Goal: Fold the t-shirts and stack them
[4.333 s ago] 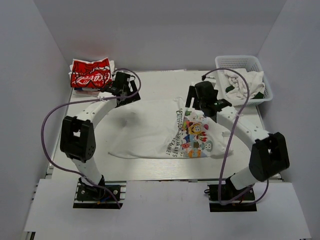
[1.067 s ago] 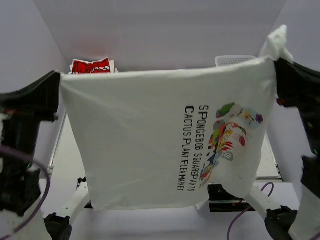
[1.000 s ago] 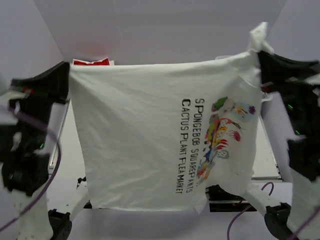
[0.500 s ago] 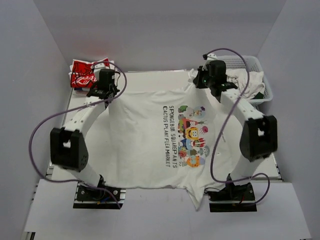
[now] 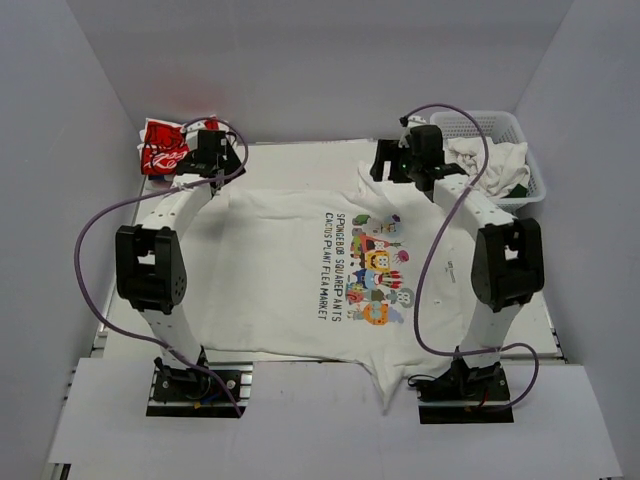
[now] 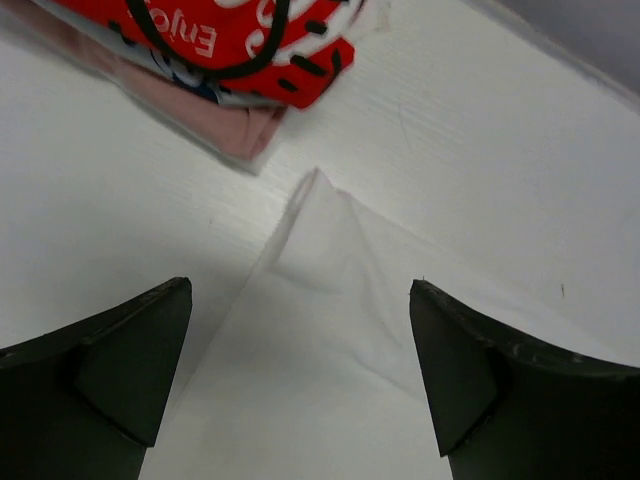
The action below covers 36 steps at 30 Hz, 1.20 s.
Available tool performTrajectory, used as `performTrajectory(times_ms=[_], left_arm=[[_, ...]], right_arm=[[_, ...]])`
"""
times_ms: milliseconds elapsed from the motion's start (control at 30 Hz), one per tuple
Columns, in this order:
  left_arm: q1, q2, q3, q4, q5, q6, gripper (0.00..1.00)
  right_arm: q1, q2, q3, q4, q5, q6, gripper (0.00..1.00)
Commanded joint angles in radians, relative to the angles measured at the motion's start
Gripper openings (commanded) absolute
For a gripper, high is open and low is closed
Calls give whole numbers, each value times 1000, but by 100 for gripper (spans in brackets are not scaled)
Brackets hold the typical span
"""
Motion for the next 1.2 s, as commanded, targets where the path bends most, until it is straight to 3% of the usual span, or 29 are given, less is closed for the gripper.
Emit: performTrajectory(times_ms=[0, 167, 333, 633, 800, 967, 1167], left_arm=[[-24, -123, -114, 42, 127, 46, 100], [-24, -165, -303, 158, 281, 53, 100], [-24, -74, -267, 143, 315, 53, 100], [-14, 113, -174, 105, 377, 43, 100], [-4, 147, -159, 65, 240, 27, 100], [31, 248, -38, -106, 51, -60, 100], [94, 362, 71, -128, 124, -74, 100]], right_arm=[[-4, -104, -82, -63, 181, 65, 90], [-13, -103, -148, -113, 266, 78, 90], [-13, 53, -46, -206, 283, 50, 90], [-26, 357, 312, -404, 304, 47, 90], [-23, 482, 443, -433, 211, 39, 90], [-24, 601, 618, -464, 148, 26, 90], [-41, 686, 726, -389, 41, 16, 90]])
